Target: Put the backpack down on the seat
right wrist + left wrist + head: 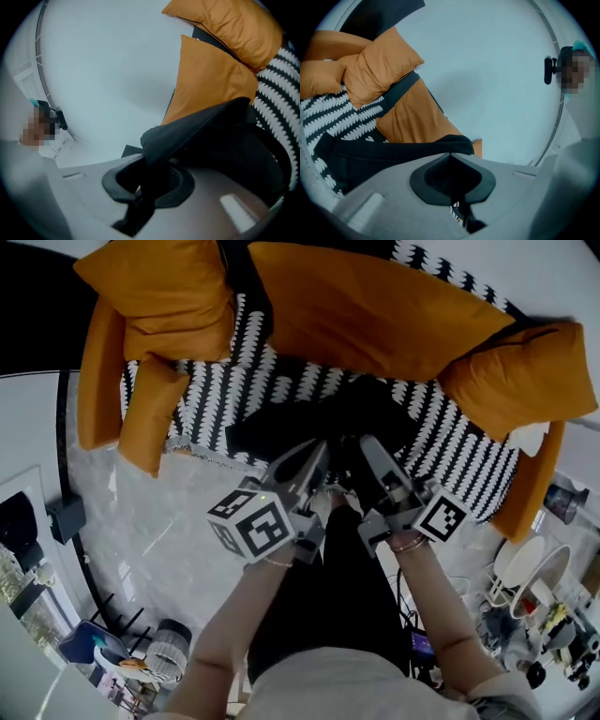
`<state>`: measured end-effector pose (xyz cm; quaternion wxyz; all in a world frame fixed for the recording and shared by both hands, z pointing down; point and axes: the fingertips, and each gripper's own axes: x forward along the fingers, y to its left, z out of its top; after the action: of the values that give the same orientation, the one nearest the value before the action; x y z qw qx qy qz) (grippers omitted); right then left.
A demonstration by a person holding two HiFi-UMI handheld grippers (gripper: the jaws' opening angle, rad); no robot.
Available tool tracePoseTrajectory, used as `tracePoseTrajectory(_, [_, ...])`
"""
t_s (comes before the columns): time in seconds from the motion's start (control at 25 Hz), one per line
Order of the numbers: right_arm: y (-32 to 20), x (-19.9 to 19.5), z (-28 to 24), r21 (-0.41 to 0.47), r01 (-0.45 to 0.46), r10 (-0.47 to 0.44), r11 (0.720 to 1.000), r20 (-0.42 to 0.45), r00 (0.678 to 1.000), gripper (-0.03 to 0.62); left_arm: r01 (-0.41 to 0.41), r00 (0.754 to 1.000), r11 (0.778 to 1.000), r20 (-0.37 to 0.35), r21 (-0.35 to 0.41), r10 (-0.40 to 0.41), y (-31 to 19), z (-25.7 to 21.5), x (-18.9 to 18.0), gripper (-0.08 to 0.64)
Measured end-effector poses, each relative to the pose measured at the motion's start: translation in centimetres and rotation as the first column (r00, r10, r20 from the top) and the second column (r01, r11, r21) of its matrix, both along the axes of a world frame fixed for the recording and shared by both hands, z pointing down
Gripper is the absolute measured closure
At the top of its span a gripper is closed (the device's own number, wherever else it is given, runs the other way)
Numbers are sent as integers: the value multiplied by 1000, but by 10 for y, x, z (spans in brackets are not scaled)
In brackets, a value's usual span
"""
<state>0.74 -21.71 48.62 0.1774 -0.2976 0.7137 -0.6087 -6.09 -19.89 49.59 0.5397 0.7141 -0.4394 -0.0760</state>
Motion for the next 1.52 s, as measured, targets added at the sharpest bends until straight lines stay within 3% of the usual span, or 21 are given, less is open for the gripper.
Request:
tracePoseTrajectory(0.28, [-17,18,44,24,-33,35,999,-91,995,540,-54,999,999,3,-1,54,-18,38,22,554])
tracePoseTrajectory(0.6, [-31,34,81,-3,-73,71,997,-225,972,536,-39,999,999,0,-17,39,-41,72,34,554])
tracePoseTrajectory(1.0, [-49,79,121,-81,-234,202,969,-287,936,522,-68,996,998,-53,5,68,-60,84,58,554])
tracePoseTrajectory(1.28, [-47,91,132,-82,-230,184,970,-375,909,467,-120,988,987,-108,-104,109,-48,110,88,554])
tracePoseTrajectory(1.52, [-40,101,131,-75,-239,186,968,-426,886,407,-112,987,986,-128,-121,96,-45,107,93,553])
